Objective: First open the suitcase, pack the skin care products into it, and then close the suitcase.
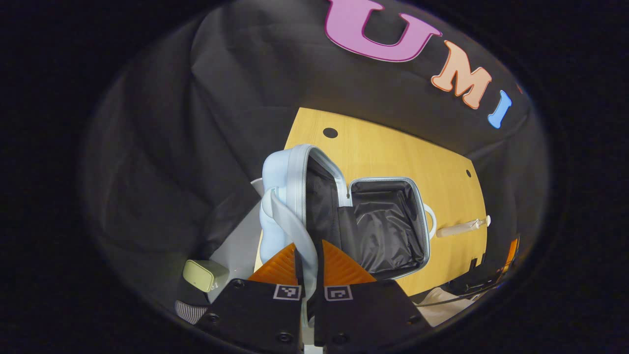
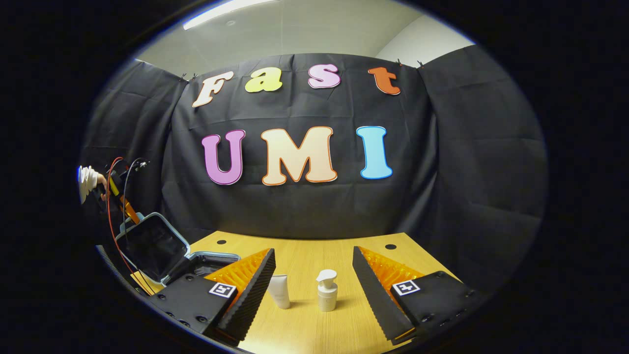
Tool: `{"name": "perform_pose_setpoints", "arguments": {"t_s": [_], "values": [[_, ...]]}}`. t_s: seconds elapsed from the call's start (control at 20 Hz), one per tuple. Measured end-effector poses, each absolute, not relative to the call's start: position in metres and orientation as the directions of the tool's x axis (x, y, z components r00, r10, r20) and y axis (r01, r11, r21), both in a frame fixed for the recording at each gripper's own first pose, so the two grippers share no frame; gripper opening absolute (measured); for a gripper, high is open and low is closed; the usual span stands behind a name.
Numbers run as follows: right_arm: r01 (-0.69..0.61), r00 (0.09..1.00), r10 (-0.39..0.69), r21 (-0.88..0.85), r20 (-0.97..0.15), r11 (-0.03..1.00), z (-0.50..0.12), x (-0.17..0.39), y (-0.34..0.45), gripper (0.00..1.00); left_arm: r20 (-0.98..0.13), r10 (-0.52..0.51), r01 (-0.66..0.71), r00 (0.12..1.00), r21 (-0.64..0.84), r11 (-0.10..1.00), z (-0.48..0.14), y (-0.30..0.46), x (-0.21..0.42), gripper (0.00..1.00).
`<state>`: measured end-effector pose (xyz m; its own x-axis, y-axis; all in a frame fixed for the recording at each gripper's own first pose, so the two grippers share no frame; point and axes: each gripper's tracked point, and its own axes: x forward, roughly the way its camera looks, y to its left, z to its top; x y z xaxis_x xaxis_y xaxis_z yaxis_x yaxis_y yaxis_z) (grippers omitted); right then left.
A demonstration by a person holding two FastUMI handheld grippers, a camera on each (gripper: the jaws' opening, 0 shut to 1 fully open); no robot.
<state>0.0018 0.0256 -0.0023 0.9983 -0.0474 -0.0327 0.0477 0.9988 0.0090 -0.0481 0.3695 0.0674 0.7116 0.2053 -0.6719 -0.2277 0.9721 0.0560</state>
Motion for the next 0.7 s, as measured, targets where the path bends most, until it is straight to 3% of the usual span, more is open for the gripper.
{"name": "perform_pose_setpoints", "arguments": {"t_s": [0.2,0.4,0.5,0.7], "values": [[0.053,0.998,-0.053,0.01,-0.042,0.999,-0.003,0.004,0.026,0.99,-0.675,0.133,-0.246,0.726,-0.074,0.966,0.035,0.398,-0.054,0.03],[0.068,0.996,-0.068,0.005,-0.059,0.998,-0.004,0.001,0.024,0.99,-0.607,-0.103,-0.193,0.788,-0.403,0.895,0.007,0.399,-0.061,0.03],[0.072,0.994,-0.074,-0.027,-0.076,0.997,-0.008,-0.001,0.024,0.99,-0.559,-0.169,-0.182,0.812,-0.517,0.836,-0.022,0.402,-0.069,0.03],[0.056,0.994,-0.062,-0.076,-0.087,0.996,-0.007,0.001,0.034,0.99,-0.668,-0.067,-0.29,0.741,-0.407,0.866,-0.111,0.439,-0.089,0.02]]}}
